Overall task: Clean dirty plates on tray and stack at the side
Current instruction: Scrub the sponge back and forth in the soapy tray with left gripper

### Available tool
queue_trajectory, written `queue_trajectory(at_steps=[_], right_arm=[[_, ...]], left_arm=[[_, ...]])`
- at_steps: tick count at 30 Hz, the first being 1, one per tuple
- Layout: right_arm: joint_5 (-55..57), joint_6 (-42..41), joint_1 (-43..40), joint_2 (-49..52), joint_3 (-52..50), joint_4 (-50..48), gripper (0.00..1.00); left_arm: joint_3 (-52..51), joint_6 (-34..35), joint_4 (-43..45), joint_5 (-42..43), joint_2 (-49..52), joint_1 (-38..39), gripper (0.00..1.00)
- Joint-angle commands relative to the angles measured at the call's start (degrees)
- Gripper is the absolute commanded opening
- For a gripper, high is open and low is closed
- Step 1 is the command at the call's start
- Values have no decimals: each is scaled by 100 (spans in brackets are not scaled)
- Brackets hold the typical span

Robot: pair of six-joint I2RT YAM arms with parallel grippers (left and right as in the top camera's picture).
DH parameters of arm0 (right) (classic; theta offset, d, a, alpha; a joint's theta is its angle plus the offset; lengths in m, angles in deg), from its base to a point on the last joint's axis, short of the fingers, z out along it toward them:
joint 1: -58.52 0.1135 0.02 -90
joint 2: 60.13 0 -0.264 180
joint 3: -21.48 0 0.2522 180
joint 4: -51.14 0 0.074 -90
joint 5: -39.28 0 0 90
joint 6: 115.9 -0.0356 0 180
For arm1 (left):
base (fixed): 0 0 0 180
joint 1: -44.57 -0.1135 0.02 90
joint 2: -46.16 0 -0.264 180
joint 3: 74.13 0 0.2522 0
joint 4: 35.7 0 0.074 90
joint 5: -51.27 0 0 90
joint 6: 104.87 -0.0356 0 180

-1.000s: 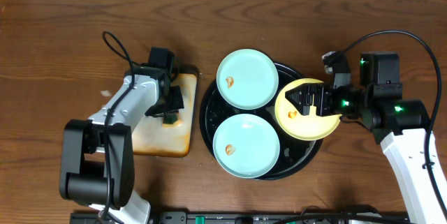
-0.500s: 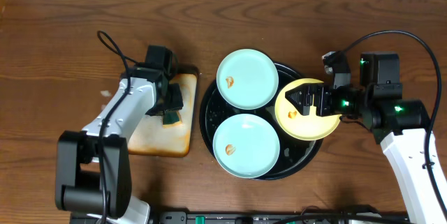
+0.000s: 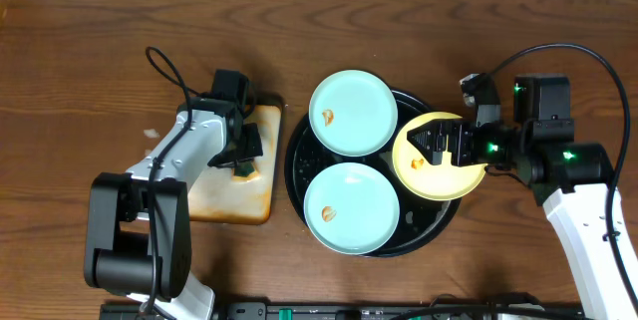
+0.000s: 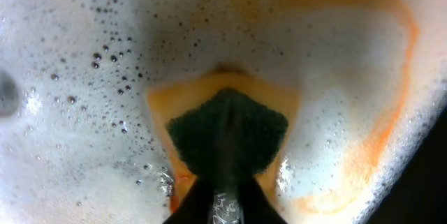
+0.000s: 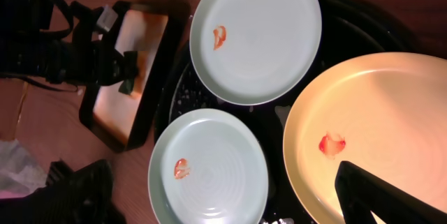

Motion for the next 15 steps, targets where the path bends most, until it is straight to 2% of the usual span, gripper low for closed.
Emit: queue_trajectory(at_steps=[1,8,15], right_arm=[[-28,-63,-46,2,59,9,99],[-28,-61,-46,2,59,9,99],[-26,-63,-46,2,59,7,99]], left_arm=[[-52,24,15,-70,125,13,7],[210,24,-251,79,-35,13,8],[623,22,-586,131,-723,13,8]])
